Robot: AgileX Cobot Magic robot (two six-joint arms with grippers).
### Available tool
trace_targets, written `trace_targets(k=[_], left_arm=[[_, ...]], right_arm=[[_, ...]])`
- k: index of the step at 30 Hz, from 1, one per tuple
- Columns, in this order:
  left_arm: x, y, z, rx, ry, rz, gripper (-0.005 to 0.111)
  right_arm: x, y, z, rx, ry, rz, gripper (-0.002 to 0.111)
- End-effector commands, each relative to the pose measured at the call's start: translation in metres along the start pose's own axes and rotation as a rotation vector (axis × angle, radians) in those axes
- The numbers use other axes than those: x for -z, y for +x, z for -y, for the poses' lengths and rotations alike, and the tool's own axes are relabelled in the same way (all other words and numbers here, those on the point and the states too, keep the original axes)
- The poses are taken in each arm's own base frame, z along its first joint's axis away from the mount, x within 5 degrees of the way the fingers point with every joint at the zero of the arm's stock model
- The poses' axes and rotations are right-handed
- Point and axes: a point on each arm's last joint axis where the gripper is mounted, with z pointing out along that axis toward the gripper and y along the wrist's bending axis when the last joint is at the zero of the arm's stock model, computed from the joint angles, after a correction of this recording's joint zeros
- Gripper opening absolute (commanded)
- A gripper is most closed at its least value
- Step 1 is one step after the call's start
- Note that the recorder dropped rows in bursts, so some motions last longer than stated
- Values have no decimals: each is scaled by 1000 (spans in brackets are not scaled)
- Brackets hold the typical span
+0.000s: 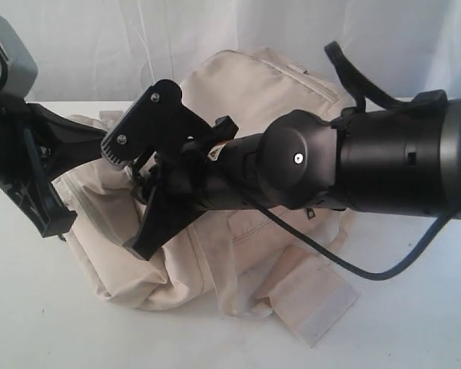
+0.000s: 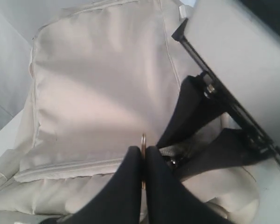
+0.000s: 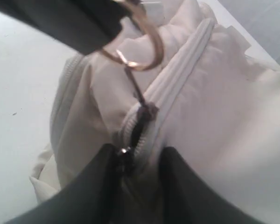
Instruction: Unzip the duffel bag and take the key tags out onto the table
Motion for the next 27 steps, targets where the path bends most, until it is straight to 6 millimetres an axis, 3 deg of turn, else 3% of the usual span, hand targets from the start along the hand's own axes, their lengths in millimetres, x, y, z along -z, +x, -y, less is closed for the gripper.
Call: trace_targets(k=[1, 12, 27], left_arm=[[1, -1, -2, 16, -18, 9, 0], [-8, 12, -6, 33, -82, -37, 0], [-9, 14, -8, 18, -100, -42, 0]], right_arm=[[1, 3, -9, 2, -85, -55, 0], [17, 8, -20, -1, -225, -168, 0], [55, 29, -11, 30, -142, -486, 0]])
